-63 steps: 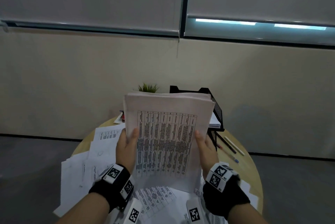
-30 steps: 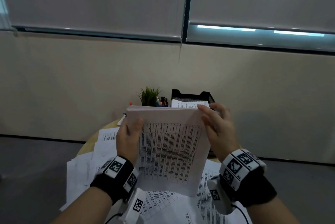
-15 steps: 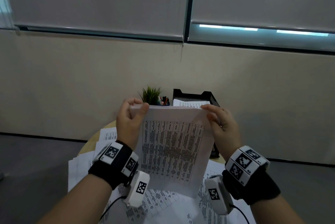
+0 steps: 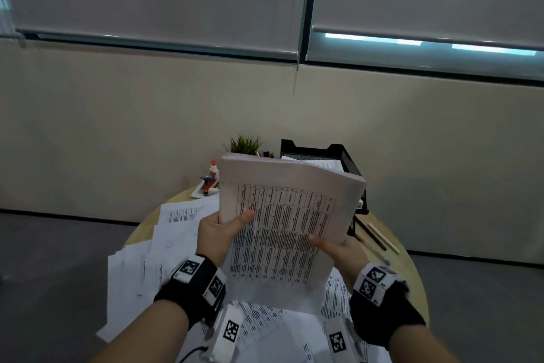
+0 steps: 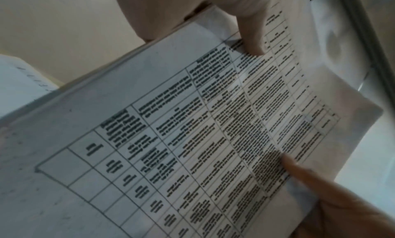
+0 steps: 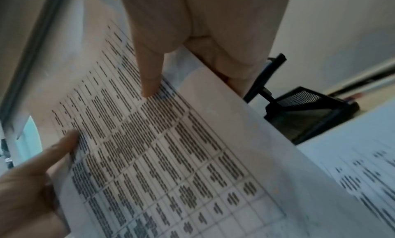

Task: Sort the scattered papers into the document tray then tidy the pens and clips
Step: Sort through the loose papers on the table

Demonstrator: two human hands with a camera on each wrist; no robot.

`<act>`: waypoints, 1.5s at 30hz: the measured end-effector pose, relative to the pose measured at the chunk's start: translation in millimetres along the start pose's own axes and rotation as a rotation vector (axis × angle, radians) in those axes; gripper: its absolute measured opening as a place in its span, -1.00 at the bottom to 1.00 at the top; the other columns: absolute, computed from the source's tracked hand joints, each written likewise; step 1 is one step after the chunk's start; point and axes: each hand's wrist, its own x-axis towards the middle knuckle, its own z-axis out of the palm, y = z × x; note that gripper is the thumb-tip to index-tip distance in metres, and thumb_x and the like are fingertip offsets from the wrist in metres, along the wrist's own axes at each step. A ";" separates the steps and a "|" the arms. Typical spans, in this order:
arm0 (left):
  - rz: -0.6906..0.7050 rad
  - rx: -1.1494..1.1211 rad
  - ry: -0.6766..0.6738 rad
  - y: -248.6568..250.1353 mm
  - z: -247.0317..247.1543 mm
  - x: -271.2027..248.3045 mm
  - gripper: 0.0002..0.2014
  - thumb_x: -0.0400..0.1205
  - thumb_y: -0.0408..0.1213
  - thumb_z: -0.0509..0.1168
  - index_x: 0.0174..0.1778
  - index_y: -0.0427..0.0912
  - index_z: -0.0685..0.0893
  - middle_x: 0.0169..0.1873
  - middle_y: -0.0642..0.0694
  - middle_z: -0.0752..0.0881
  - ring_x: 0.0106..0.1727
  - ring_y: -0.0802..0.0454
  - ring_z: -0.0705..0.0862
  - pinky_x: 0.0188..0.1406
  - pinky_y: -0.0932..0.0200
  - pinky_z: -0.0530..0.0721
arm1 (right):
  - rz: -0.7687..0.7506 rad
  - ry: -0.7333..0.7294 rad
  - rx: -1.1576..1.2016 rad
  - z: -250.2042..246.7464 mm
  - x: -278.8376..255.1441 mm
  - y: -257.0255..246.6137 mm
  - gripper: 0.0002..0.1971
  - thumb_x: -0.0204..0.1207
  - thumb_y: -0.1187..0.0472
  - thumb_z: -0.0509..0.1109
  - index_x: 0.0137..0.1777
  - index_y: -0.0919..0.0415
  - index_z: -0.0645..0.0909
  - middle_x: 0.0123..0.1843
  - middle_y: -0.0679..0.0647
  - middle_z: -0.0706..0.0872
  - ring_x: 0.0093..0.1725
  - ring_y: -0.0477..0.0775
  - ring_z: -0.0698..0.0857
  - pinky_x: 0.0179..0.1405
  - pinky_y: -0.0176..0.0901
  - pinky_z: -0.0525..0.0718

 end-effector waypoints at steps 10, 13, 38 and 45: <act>-0.035 -0.035 -0.048 -7.9 -2.8 -8.4 -0.86 0.44 -0.42 0.47 -0.13 -0.14 0.75 -0.30 0.03 0.84 -0.21 0.16 0.80 -0.31 0.36 0.72 | -0.025 0.068 0.148 2.9 -5.3 12.3 -0.81 0.37 0.36 0.54 -0.03 0.42 0.73 -0.12 0.05 0.85 -0.04 0.10 0.80 -0.03 -0.05 0.71; -0.200 0.134 -0.088 -47.2 -11.1 -18.9 -0.78 0.38 -0.27 0.56 -0.17 -0.29 0.72 -0.23 -0.16 0.79 -0.15 -0.09 0.76 -0.24 0.09 0.75 | 0.096 0.075 0.102 8.2 -10.7 44.5 -0.83 0.38 0.36 0.54 -0.03 0.23 0.75 -0.13 0.05 0.85 -0.04 0.10 0.78 -0.10 -0.09 0.69; -0.471 0.458 -0.330 -100.2 5.5 -59.8 -0.74 0.45 -0.38 0.50 0.01 -0.23 0.64 -0.08 -0.16 0.76 0.01 -0.13 0.74 0.13 -0.06 0.71 | 0.398 0.183 -0.352 -31.5 -33.8 88.1 -0.82 0.39 0.57 0.43 -0.24 0.36 0.50 -0.40 0.13 0.55 -0.41 0.05 0.53 -0.53 -0.24 0.55; -0.499 0.483 -0.510 -110.2 7.6 -65.2 -0.67 0.55 -0.41 0.40 0.22 -0.18 0.56 0.14 -0.12 0.69 0.17 -0.05 0.65 0.16 0.09 0.63 | 0.563 0.208 -0.336 -59.8 -31.7 96.9 -0.81 0.37 0.49 0.50 -0.07 0.46 0.57 -0.34 0.16 0.61 -0.34 0.11 0.56 -0.52 -0.26 0.52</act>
